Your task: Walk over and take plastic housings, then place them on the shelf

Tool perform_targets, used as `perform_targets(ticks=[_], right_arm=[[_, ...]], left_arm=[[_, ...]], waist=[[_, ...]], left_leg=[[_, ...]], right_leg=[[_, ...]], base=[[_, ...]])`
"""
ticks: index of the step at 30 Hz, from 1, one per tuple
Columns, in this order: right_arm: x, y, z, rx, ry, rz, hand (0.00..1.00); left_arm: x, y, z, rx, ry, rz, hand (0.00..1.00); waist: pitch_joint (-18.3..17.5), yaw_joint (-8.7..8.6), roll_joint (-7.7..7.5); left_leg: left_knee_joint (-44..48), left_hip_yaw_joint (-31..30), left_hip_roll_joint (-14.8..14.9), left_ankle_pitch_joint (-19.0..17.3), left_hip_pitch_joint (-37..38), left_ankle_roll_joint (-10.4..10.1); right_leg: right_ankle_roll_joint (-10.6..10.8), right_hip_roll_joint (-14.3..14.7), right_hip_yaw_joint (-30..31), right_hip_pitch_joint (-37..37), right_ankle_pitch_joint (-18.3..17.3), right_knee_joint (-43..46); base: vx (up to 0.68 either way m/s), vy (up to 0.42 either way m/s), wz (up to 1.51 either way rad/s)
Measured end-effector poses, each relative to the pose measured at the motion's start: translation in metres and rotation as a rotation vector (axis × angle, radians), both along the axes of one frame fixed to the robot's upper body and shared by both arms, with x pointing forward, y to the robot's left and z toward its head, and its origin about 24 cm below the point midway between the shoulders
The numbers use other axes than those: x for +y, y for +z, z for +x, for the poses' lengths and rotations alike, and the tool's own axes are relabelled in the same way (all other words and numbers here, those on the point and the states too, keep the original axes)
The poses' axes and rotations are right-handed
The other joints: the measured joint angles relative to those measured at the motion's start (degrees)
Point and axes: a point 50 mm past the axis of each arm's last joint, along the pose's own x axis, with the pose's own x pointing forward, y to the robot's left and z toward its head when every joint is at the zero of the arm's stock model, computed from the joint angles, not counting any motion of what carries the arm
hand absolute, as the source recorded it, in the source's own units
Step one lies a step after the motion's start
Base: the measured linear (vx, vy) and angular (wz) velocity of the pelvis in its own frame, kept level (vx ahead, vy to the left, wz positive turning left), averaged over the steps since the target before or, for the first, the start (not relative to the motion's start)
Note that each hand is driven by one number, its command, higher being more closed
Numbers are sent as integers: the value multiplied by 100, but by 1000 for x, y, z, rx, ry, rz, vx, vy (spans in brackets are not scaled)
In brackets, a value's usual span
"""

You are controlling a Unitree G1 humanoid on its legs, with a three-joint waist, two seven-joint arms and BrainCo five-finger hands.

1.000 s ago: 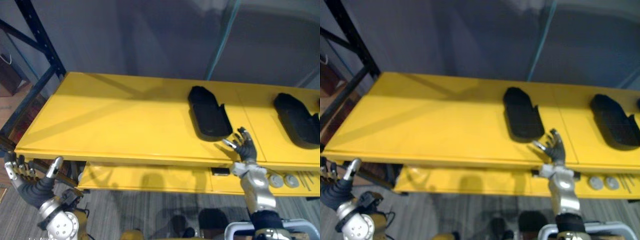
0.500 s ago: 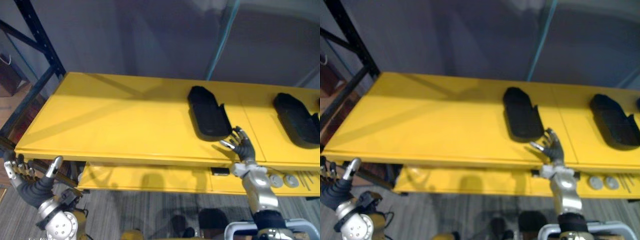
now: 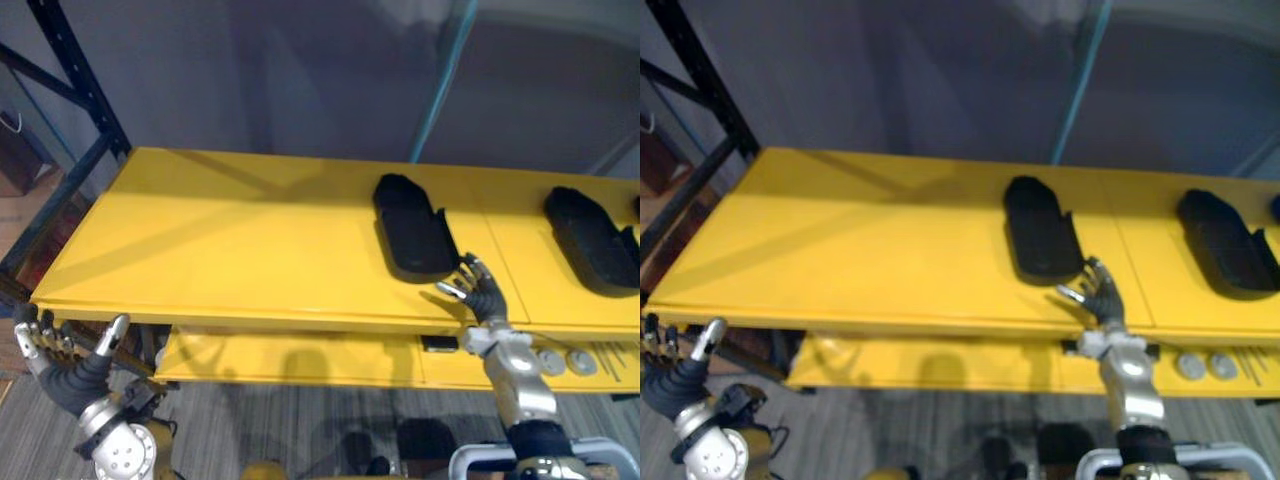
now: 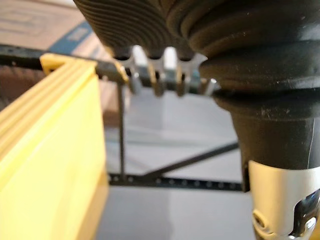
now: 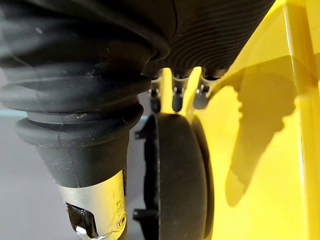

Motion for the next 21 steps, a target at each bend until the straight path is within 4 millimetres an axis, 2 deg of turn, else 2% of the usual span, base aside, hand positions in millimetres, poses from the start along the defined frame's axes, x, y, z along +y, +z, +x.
perform_targets(ticks=[4, 10, 21], right_arm=[[7, 2, -7, -32, -75, -20, 0], [5, 26, -9, -150, -157, -72, 0], [17, 27, 1, -143, -38, -68, 0]], left_arm=[[0, 0, -1, 2, 3, 1, 0], [0, 0, 0, -2, 2, 1, 0], [0, 0, 0, -1, -2, 2, 0]], waist=[[-23, -24, 42], [-34, -46, 67], [-43, -24, 90]], left_leg=[[31, 100, 29, -52, 25, -19], [35, 226, 63, -81, 7, -34], [33, 109, 29, -80, -42, -31]], right_leg=[[9, 1, 118, -6, 7, 0], [10, 22, 217, -91, 8, 0], [10, 0, 160, -90, 7, 0]], base=[[-21, 40, -18], [-17, 21, -10], [3, 29, 5]])
